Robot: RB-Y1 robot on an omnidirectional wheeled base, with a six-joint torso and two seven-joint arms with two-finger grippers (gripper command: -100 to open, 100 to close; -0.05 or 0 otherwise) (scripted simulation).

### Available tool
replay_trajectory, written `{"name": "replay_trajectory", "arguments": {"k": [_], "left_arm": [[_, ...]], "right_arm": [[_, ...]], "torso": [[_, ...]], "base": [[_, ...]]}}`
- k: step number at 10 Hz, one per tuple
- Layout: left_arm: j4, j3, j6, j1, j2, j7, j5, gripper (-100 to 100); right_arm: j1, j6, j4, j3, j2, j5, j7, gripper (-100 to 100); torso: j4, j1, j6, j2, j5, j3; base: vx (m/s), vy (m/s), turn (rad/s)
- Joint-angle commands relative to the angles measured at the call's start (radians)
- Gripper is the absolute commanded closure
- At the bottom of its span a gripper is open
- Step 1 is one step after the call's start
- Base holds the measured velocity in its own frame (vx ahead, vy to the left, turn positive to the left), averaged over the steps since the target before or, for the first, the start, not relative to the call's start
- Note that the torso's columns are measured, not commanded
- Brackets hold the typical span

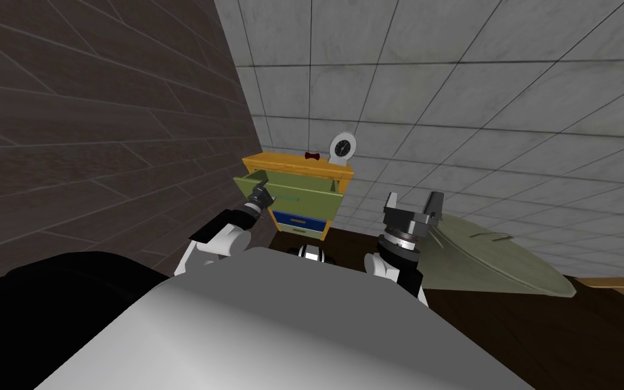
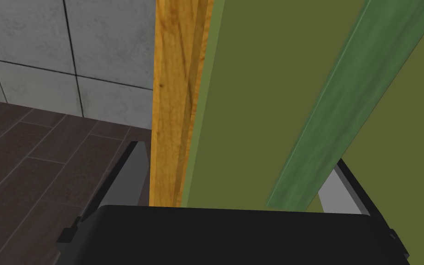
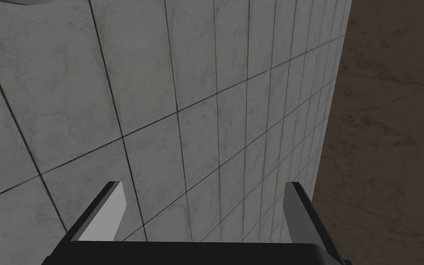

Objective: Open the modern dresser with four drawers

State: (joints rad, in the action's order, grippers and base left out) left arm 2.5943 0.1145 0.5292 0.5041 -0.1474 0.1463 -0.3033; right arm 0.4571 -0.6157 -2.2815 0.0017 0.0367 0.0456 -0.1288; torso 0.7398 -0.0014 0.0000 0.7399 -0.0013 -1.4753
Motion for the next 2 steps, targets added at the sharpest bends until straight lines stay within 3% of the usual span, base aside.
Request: {"name": "replay_trajectory", "arguments": {"k": [1,2], "left_arm": [[-0.001,0.0,0.001,0.001,0.0,0.0,0.0,0],[-0.002,0.0,0.001,0.001,0.0,0.0,0.0,0]], "right_arm": [[0.0,0.0,0.0,0.0,0.0,0.0,0.0,0],[0.0,0.0,0.0,0.0,0.0,0.0,0.0,0]], "torso": [[-0.001,0.0,0.0,-0.001,0.0,0.0],[-0.001,0.001,0.0,-0.001,0.001,-0.001]], "base": [[0.0,0.0,0.0],[0.0,0.0,0.0]]}}
